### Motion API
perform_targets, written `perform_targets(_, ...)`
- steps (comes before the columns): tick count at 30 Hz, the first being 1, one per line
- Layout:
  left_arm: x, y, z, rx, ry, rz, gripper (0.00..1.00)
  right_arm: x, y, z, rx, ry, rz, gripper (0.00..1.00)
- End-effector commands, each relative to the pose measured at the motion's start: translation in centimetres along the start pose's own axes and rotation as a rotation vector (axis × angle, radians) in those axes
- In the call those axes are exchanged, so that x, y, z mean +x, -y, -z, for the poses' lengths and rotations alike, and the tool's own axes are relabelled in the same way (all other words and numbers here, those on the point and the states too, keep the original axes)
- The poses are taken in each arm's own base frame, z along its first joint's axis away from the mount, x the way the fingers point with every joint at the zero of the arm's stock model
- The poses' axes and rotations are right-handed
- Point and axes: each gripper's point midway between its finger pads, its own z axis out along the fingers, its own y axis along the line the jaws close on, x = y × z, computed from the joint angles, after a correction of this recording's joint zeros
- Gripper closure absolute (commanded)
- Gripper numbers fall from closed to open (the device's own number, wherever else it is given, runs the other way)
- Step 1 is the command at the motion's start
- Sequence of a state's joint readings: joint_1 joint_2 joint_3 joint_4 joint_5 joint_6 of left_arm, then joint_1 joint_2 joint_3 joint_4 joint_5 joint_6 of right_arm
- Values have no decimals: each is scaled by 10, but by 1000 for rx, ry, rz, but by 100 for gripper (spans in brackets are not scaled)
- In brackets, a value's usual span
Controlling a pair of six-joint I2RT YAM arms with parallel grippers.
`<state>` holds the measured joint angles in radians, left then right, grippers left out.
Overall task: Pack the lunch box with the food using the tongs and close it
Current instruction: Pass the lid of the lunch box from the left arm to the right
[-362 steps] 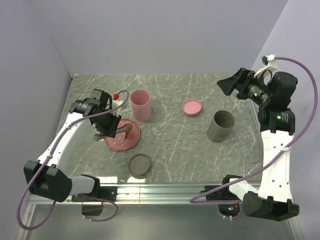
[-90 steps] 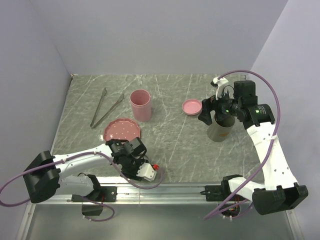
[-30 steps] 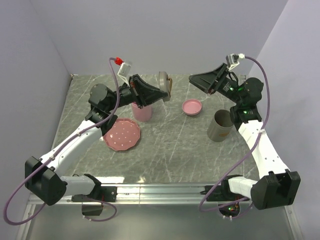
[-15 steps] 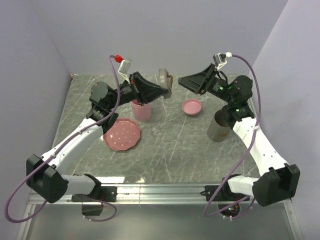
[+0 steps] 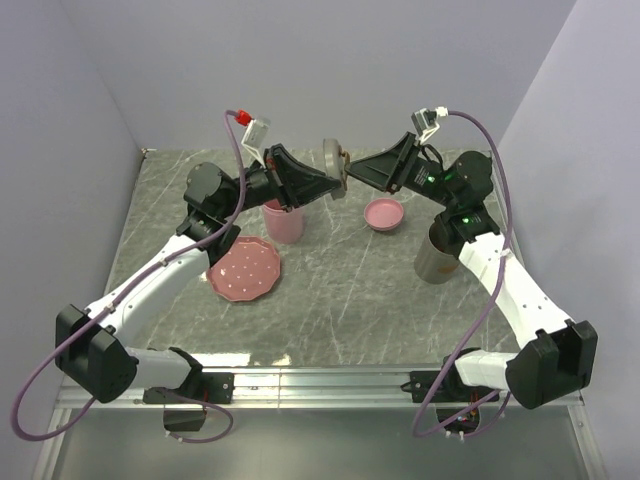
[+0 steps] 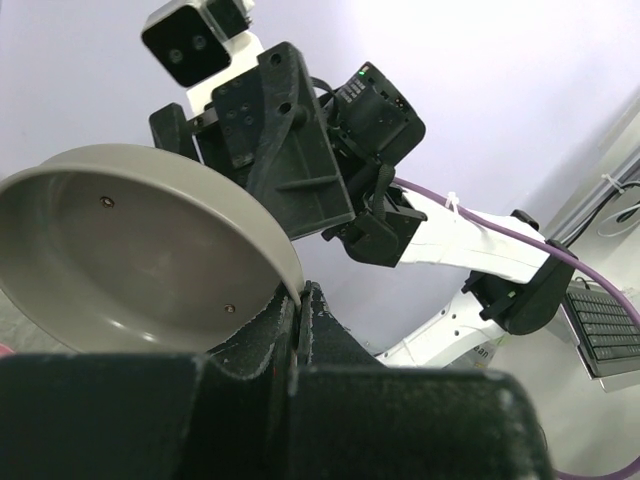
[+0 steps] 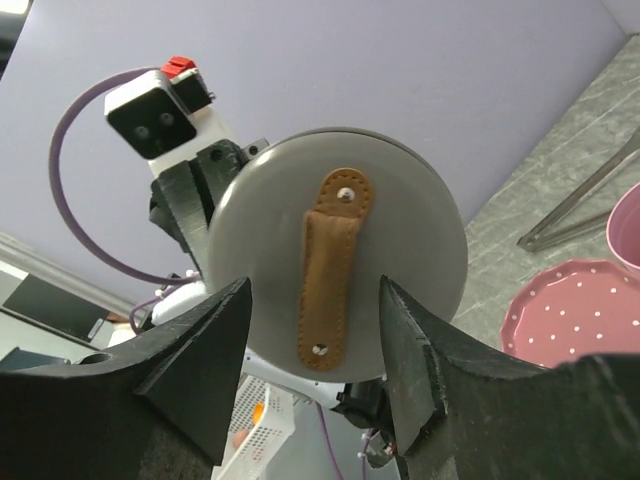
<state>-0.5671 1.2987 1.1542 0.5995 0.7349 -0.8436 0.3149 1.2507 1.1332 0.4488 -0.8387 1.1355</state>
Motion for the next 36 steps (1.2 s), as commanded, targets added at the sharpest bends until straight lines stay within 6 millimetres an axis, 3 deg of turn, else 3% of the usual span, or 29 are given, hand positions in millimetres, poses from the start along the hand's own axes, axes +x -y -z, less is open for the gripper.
perform_targets(1, -21, 21, -8, 56, 43, -48, 100, -10, -23, -6, -60, 15, 68, 40)
perform_targets(8, -15, 25, -11, 71, 29, -40, 100, -11, -24, -7, -65, 14, 72, 46)
perform_targets(17, -9, 26, -13, 81, 14, -32, 100, -11, -35, -5, -100, 11, 86, 64)
perform_targets(26, 4, 19, -11, 56, -23, -25, 99, -13, -34, -4, -63, 9, 142, 99)
perform_targets(27, 5, 19, -10, 53, -26, -24, 99, -14, -35, -2, -58, 10, 155, 100)
perform_targets(30, 7, 14, -9, 20, -42, -9, 85, -19, -30, 2, -28, 18, 175, 100)
perform_targets(31, 5, 16, -7, 19, -43, -23, 68, -22, -28, 6, -12, 22, 186, 100)
perform_targets(34, 4, 9, -1, -20, -62, -21, 47, -31, -19, 18, 44, 33, 227, 100)
perform_targets(36, 2, 2, 7, -57, -77, -34, 41, -30, -13, 27, 101, 22, 229, 100)
